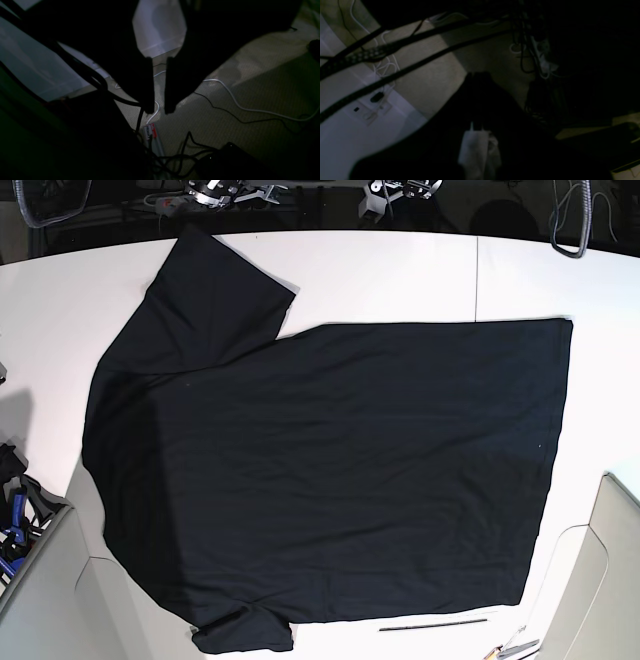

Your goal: Fold the T-shirt properly

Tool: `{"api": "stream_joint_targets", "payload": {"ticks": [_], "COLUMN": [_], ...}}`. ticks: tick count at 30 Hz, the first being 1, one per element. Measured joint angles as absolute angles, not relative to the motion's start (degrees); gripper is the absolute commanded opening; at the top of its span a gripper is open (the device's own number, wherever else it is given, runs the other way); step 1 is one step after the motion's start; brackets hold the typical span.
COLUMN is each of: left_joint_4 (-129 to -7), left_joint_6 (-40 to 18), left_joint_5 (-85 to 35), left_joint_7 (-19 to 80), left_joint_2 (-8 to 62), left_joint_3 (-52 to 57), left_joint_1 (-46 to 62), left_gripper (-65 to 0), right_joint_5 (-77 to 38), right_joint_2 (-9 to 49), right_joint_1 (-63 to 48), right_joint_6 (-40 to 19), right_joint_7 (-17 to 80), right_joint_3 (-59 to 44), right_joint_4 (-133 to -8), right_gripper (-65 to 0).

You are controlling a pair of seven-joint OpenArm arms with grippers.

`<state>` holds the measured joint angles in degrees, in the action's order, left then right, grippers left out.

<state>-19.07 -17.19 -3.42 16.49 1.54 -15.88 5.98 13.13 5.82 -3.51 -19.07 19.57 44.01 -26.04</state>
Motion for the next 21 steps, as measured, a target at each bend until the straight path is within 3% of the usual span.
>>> {"api": "stream_joint_targets", "payload": {"ticks": [21], "left_joint_4": [-19.22], "left_joint_6": [-17.23], "left_joint_5": [-3.42], "left_joint_7": [17.65], "left_joint_2": [1.10], "left_joint_3": [-15.88], "left_joint_1": [5.72], "left_gripper": [-56.6], "right_joint_5": [13.13], "right_joint_2": [5.82], "right_joint_1": [-3.53], "right_joint_6": [-19.09], "right_joint_7": [19.55], "right_joint_3": [43.90], "right_joint_4": [-26.37], "right_gripper": [-65.0]}}
